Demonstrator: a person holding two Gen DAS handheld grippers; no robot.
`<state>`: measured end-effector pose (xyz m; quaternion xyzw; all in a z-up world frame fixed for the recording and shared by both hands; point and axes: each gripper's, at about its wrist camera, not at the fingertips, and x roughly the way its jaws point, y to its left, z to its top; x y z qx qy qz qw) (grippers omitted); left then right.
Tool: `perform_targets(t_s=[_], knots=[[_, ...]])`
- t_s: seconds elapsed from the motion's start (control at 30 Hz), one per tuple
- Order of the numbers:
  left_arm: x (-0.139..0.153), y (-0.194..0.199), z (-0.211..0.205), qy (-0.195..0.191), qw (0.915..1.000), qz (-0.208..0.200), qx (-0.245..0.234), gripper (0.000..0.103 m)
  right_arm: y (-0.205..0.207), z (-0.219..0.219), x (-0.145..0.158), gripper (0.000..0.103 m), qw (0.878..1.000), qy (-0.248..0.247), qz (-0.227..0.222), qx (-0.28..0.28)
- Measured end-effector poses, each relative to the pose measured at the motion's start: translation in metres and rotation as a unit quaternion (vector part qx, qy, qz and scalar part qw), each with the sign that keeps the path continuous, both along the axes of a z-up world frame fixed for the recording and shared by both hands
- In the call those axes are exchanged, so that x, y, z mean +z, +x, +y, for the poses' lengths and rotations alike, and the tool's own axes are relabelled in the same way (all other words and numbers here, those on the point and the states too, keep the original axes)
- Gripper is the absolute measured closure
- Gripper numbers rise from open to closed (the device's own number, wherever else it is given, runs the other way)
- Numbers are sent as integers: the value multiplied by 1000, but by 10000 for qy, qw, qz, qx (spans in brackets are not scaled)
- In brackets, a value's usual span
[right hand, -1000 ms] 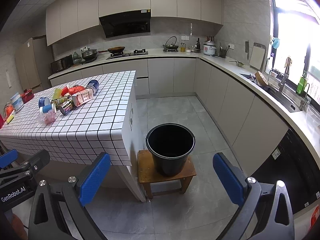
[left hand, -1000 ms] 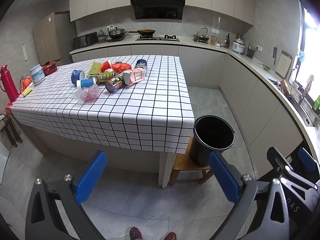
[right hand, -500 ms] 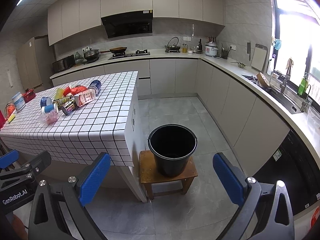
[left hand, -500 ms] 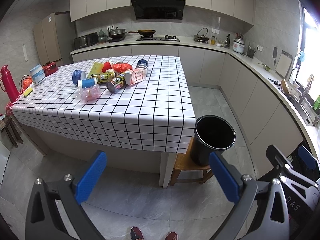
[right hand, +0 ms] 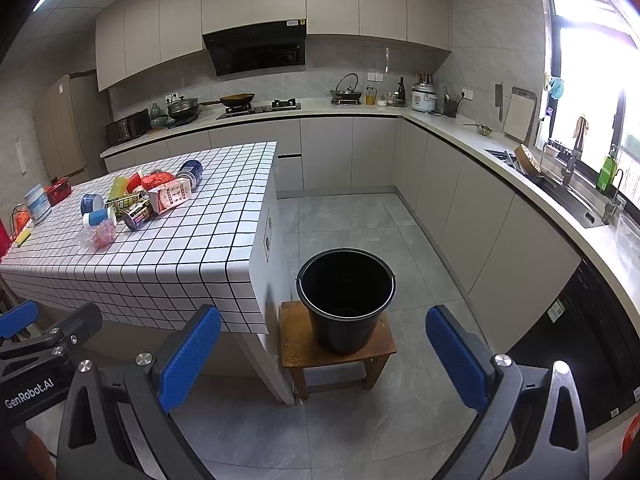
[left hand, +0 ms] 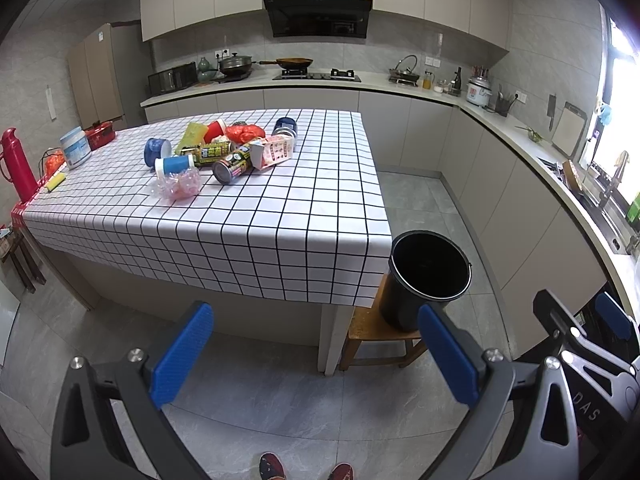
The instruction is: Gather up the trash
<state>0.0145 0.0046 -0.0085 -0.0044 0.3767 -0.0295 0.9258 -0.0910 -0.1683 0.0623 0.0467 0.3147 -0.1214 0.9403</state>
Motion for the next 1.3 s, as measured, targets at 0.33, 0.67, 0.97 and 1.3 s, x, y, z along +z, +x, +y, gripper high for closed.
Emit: perform_targets(t_s=[0.33,0.67,0.97,1.3], knots=[[0,5,2,-5,10000,36,16,0,2,-3,0,0,10000,16,10,-8],[-1,8,2,-7,10000,47,30,0,2,-3,0,0,10000,17,12,-5],[-1,12,3,7,10000,62,59,0,8,-5,-1,0,10000,16,15,5],[-3,17,8,5,9999,93,107,0,17,-1,-5,0,10000,5,32,43]])
